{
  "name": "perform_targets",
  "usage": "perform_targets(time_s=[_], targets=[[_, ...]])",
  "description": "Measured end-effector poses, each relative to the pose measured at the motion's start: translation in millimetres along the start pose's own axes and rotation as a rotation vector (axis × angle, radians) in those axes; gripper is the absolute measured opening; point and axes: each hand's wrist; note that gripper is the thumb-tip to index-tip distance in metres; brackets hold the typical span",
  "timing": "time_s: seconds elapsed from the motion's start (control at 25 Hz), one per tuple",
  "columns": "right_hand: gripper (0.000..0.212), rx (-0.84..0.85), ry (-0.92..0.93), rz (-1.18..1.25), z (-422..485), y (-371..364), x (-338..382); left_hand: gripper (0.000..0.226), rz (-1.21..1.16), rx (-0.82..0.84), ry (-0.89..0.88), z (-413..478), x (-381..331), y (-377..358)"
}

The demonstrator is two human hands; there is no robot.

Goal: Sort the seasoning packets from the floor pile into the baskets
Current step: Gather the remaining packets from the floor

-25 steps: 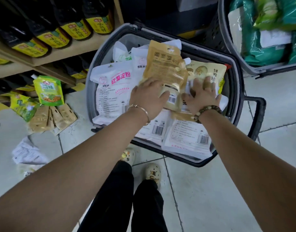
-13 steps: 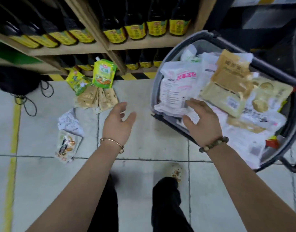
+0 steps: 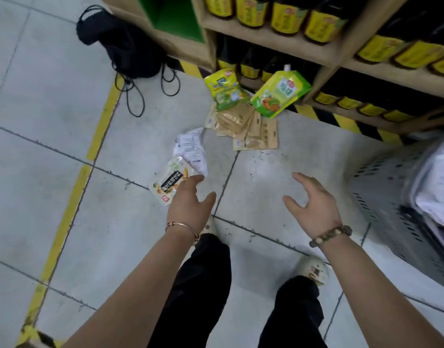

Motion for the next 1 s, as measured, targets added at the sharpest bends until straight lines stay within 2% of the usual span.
perform_targets(time_s=[0.16, 0.28, 0.4, 0.6, 0.8, 0.88, 1.0], targets=[[0.059, 0.058, -0.027, 0.039, 20.8, -73.6, 41.0, 0.048, 0.046, -0.016, 0.051, 46.2, 65.5, 8.7], [0.054, 0.090, -0.055, 0.048, 44.2, -138.7, 47.5, 0.048, 0.090, -0.025, 0.099, 84.3, 116.9, -8.0], [0.050, 0.142, -0.102, 0.042, 70.8, -213.2, 39.4, 0.052, 0.150, -0.009, 0.157, 122.4, 174.1, -37.7], [0.046, 0.163, -0.344, 0.068, 125.6, -335.8, 1.6, 0.059, 0.248, -0.013, 0.148, 196.5, 258.1, -106.4], [0.061, 0.264, -0.391, 0.068, 170.9, -434.5, -17.7, 0.071, 0.309, -0.068, 0.143, 256.2, 321.2, -159.9], [0.064, 0.209, -0.397, 0.108, 178.3, -465.7, -13.3, 0.077, 0.375, -0.118, 0.084, 270.8, 339.5, -171.6], [0.066, 0.022, -0.376, 0.146, 186.1, -500.5, -3.1, 0.097, 0.442, -0.158, 0.017, 293.5, 354.6, -183.2]])
Point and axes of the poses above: each hand's wrist, its own z-axis towards the middle knuckle, its own y-axis out of the back of the hand, x = y × z, and after that the axes turned 14 degrees about -x, right-handed
